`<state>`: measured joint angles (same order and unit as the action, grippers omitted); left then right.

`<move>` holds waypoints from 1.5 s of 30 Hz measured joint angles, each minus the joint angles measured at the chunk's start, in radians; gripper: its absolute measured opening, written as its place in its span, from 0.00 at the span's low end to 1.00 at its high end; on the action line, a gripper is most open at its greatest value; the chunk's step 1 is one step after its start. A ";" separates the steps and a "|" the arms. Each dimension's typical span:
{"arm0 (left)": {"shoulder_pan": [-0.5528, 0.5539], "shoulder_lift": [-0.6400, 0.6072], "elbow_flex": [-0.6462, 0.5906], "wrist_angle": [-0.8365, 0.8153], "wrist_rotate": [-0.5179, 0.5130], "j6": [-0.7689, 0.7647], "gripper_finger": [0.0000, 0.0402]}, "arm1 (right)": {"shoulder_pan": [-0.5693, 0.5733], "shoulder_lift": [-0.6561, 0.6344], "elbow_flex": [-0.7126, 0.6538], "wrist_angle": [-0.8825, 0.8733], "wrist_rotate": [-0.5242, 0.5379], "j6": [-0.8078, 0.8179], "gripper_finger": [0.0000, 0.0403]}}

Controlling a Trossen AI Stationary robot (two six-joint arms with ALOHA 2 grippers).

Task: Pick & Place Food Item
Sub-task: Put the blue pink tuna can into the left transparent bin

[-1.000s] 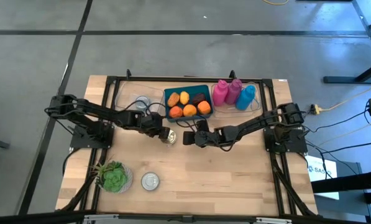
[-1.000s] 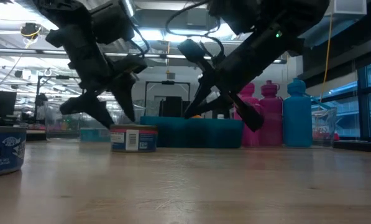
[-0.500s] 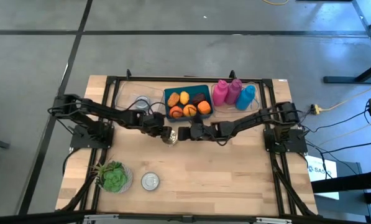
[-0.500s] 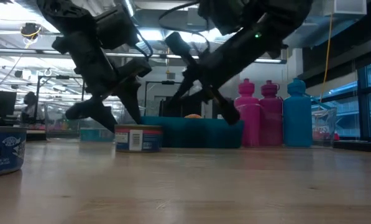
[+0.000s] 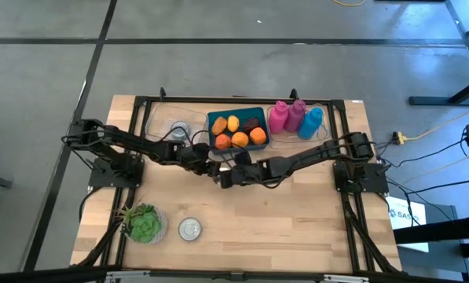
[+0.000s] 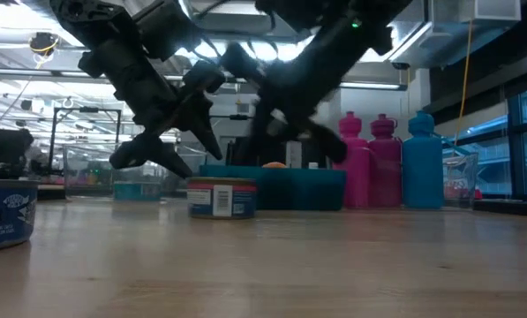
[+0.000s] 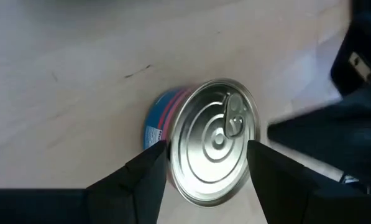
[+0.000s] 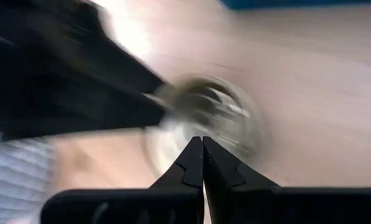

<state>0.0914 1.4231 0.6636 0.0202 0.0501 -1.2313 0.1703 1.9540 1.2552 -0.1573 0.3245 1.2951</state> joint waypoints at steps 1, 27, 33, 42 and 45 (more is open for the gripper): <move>0.000 0.000 0.000 -0.001 -0.003 -0.001 0.53 | 0.003 -0.003 -0.002 -0.040 -0.006 0.005 0.00; -0.026 0.000 0.000 0.015 0.020 -0.003 0.53 | 0.010 -0.004 -0.012 -0.150 -0.018 0.062 0.00; -0.026 -0.001 0.002 0.028 0.028 -0.004 0.53 | 0.014 -0.004 -0.034 -0.157 -0.023 0.084 0.00; -0.027 -0.001 0.002 0.059 0.032 -0.001 0.53 | 0.014 -0.002 -0.035 -0.155 -0.025 0.077 0.00; -0.027 -0.001 0.001 0.064 0.031 0.001 0.53 | 0.014 -0.001 -0.036 -0.141 -0.024 0.066 0.00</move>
<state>0.0643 1.4223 0.6643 0.0840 0.0814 -1.2305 0.1848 1.9530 1.2194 -0.2987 0.3006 1.3610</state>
